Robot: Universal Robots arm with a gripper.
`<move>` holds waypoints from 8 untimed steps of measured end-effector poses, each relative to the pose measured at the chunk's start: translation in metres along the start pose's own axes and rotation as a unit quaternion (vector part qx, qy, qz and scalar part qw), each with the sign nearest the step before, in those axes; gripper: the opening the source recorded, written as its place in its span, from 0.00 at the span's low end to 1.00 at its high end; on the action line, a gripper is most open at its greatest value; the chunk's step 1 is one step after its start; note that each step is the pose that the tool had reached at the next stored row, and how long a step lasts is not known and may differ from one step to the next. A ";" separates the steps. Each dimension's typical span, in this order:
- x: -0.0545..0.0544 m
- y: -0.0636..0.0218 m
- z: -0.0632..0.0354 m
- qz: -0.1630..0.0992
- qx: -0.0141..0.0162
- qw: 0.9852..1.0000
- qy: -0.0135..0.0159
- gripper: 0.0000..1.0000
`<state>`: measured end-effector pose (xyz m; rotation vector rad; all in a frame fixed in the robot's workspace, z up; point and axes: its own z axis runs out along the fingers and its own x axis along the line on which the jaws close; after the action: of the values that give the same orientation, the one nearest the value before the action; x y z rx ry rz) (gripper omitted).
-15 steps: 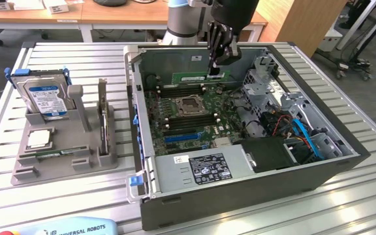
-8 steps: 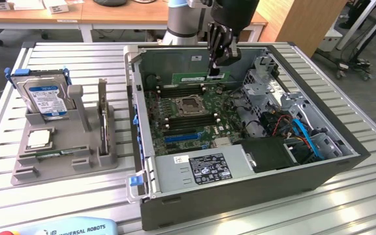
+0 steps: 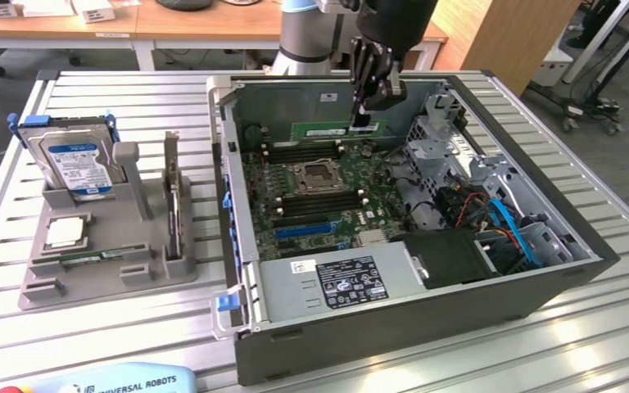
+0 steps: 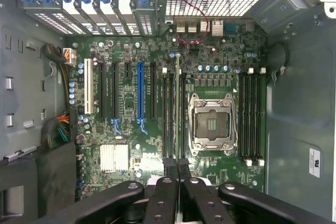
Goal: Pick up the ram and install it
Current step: 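Pick up the ram and move it above insertion slot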
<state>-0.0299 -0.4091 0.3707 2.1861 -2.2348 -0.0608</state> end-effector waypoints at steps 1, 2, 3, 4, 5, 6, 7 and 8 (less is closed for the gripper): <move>0.000 -0.0003 0.0003 0.000 0.000 1.000 0.000 0.11; 0.000 -0.0004 0.0008 0.000 0.000 1.000 0.000 0.11; 0.000 -0.0005 0.0013 0.000 0.000 1.000 0.000 0.11; 0.000 -0.0005 0.0019 0.000 0.000 1.000 0.000 0.11; 0.000 -0.0006 0.0026 0.000 0.000 1.000 0.000 0.11; 0.000 -0.0006 0.0033 0.000 0.000 1.000 0.000 0.11; 0.000 -0.0006 0.0040 0.001 0.000 1.000 0.000 0.11; 0.000 -0.0007 0.0048 0.001 0.000 1.000 0.000 0.11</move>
<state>-0.0294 -0.4091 0.3659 2.1849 -2.2362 -0.0608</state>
